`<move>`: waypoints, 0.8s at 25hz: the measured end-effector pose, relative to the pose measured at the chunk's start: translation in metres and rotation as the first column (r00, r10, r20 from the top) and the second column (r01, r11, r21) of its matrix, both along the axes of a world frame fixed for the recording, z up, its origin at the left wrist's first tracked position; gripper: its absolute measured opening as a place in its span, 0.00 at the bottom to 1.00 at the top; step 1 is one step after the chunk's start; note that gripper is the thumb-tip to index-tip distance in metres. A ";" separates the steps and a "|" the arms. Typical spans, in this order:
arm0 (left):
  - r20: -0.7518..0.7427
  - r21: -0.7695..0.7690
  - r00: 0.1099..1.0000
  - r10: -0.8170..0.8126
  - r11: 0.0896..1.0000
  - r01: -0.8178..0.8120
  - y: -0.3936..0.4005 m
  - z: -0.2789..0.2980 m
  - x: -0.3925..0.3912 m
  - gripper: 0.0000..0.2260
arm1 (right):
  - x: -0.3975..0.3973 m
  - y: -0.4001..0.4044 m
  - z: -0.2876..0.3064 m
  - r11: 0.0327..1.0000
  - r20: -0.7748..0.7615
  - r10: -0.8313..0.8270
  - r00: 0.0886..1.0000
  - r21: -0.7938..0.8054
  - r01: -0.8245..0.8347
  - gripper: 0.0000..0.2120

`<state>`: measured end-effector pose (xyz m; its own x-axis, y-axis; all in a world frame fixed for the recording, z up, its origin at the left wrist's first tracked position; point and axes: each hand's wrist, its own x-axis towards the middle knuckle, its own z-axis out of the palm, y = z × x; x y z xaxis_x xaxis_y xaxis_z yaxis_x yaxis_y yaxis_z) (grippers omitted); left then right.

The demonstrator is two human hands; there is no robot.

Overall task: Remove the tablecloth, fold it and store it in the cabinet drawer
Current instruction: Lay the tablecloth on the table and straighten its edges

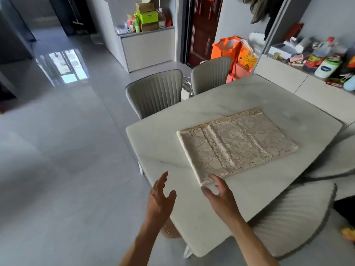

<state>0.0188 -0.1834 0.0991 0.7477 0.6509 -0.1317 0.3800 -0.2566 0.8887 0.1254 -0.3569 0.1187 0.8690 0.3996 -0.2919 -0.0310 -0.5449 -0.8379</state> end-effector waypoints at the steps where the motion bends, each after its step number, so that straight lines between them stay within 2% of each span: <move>1: -0.008 -0.002 0.999 -0.039 0.999 0.039 0.019 -0.001 0.000 0.29 | -0.003 0.017 -0.004 0.999 -0.004 -0.025 1.000 -0.024 0.025 0.26; 6: -0.067 0.003 0.970 -0.233 0.972 0.234 0.091 -0.010 0.044 0.29 | 0.018 0.065 -0.030 0.980 -0.023 -0.150 0.988 -0.136 0.146 0.24; 9: -0.127 -0.007 0.909 -0.397 0.917 0.399 0.112 -0.022 0.096 0.29 | 0.055 0.072 -0.063 0.940 -0.047 -0.299 0.953 -0.185 0.285 0.25; 11: -0.171 -0.002 0.866 -0.470 0.879 0.477 0.129 -0.031 0.140 0.29 | 0.091 0.078 -0.085 0.900 -0.070 -0.392 0.917 -0.234 0.367 0.27; 14: -0.238 -0.008 0.820 -0.521 0.845 0.535 0.159 -0.040 0.199 0.30 | 0.142 0.096 -0.111 0.848 -0.152 -0.464 0.873 -0.360 0.388 0.28; 17: -0.323 -0.011 0.756 -0.569 0.802 0.598 0.181 -0.055 0.244 0.29 | 0.165 0.102 -0.125 0.772 -0.124 -0.545 0.829 -0.459 0.439 0.29; 20: -0.368 -0.032 0.666 -0.649 0.725 0.689 0.194 -0.066 0.269 0.28 | 0.173 0.097 -0.132 0.662 -0.039 -0.559 0.828 -0.622 0.418 0.31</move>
<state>0.2883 0.0105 0.0328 0.9082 0.0168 -0.4182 0.3316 -0.6386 0.6944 0.2979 -0.2600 -0.0133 0.7776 -0.3670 -0.5106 -0.5666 -0.7611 -0.3157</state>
